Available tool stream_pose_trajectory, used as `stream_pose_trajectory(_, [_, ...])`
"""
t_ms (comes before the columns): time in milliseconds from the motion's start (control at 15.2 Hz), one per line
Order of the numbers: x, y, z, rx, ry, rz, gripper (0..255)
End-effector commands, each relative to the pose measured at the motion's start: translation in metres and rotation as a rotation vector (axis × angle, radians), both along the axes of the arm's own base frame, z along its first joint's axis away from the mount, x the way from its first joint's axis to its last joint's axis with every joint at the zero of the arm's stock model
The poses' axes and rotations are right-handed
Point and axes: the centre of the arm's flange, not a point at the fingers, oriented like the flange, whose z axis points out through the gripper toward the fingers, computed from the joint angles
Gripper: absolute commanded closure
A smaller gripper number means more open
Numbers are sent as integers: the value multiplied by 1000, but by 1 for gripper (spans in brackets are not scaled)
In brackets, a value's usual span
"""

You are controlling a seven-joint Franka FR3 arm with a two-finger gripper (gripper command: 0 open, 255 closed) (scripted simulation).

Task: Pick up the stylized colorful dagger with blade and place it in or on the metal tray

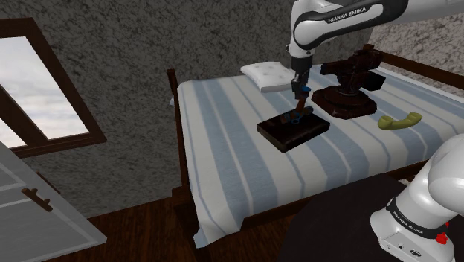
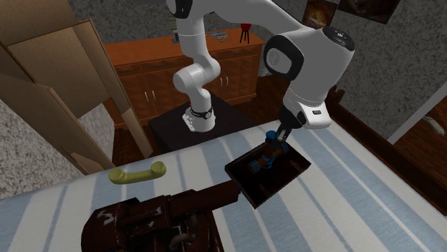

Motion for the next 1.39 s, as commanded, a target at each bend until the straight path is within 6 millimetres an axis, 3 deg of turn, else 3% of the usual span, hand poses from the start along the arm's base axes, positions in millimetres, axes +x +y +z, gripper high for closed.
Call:
stream_pose_trajectory(0, [0, 0, -2, 0, 3, 0, 255])
stream_pose_trajectory(264, [0, 0, -2, 0, 3, 0, 255])
stream_pose_trajectory(330, [0, 0, -3, 0, 3, 0, 0])
stream_pose_trajectory(660, [0, 0, -2, 0, 3, 0, 0])
stream_pose_trajectory(924, [6, 4, 47, 0, 3, 0, 0])
stream_pose_trajectory(1320, [6, 4, 47, 0, 3, 0, 0])
